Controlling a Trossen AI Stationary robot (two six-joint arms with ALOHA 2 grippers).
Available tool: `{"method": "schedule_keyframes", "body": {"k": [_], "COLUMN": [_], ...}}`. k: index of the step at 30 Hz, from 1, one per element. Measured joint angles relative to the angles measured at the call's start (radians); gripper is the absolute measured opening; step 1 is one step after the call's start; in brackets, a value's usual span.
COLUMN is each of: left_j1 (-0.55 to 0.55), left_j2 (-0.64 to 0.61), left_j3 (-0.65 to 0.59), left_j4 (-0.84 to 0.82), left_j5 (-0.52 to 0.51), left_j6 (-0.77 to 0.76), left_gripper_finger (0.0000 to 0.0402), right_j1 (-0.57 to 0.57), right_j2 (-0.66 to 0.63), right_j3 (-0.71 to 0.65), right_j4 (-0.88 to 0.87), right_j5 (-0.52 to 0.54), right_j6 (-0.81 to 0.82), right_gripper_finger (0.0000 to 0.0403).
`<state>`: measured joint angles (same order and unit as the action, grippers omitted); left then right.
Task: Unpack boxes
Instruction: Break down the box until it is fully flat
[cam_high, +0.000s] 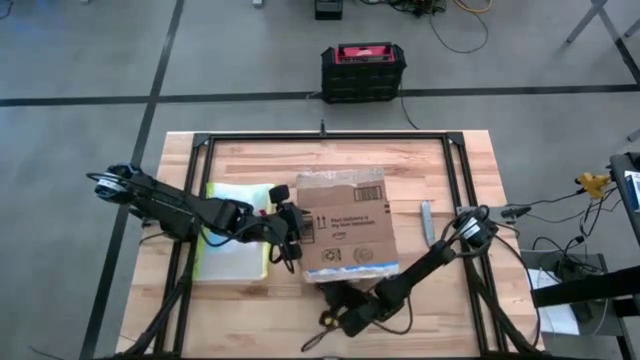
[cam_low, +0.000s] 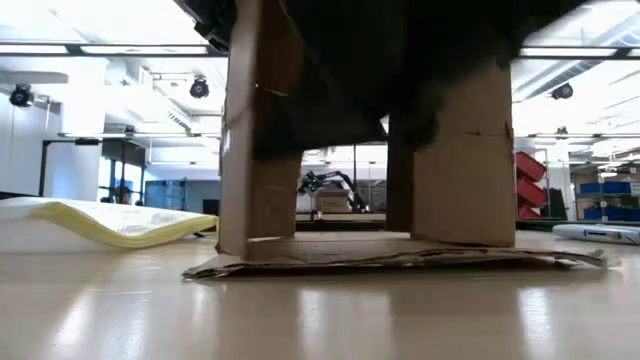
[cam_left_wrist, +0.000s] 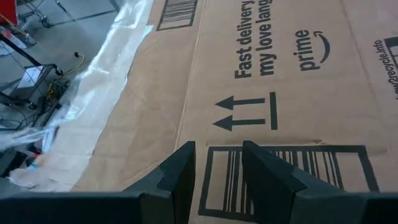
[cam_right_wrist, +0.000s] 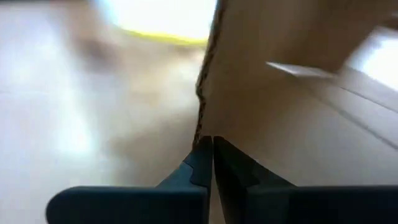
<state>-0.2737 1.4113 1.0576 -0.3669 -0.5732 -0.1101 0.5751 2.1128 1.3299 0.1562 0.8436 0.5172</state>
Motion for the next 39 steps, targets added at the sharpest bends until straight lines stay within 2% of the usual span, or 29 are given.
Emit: {"method": "schedule_keyframes", "body": {"k": [7, 12, 17, 19, 22, 24, 32, 39], "left_j1": [0.001, 0.003, 0.003, 0.003, 0.003, 0.003, 0.003, 0.003], "left_j2": [0.0, 0.0, 0.0, 0.0, 0.0, 0.0, 0.0, 0.0], "left_j3": [0.0, 0.0, 0.0, 0.0, 0.0, 0.0, 0.0, 0.0], "left_j4": [-0.009, -0.01, -0.025, -0.036, -0.045, -0.045, -0.053, -0.088], "left_j5": [0.0, 0.0, -0.001, -0.002, -0.003, -0.003, -0.004, -0.004], "left_j6": [-0.013, -0.061, -0.073, -0.089, -0.115, -0.12, -0.133, -0.15], "left_gripper_finger": [0.0119, 0.0119, 0.0119, 0.0119, 0.0119, 0.0119, 0.0119, 0.0119], "right_j1": [-0.016, -0.062, -0.027, -0.003, 0.024, 0.023, -0.013, 0.0], "right_j2": [-0.002, -0.002, -0.001, -0.001, -0.001, 0.0, 0.0, 0.0], "right_j3": [0.026, 0.025, 0.025, 0.025, 0.02, 0.02, 0.019, 0.019], "right_j4": [-0.014, -0.012, -0.02, -0.046, -0.161, -0.255, -0.612, -0.732], "right_j5": [-0.068, -0.021, 0.117, 0.206, 0.395, 0.457, 0.458, 0.457], "right_j6": [-0.121, -0.112, 0.08, 0.151, 0.252, 0.353, 0.806, 0.946], "right_gripper_finger": [0.0, 0.0, 0.0, 0.0, 0.0, 0.0, 0.0, 0.0]}}
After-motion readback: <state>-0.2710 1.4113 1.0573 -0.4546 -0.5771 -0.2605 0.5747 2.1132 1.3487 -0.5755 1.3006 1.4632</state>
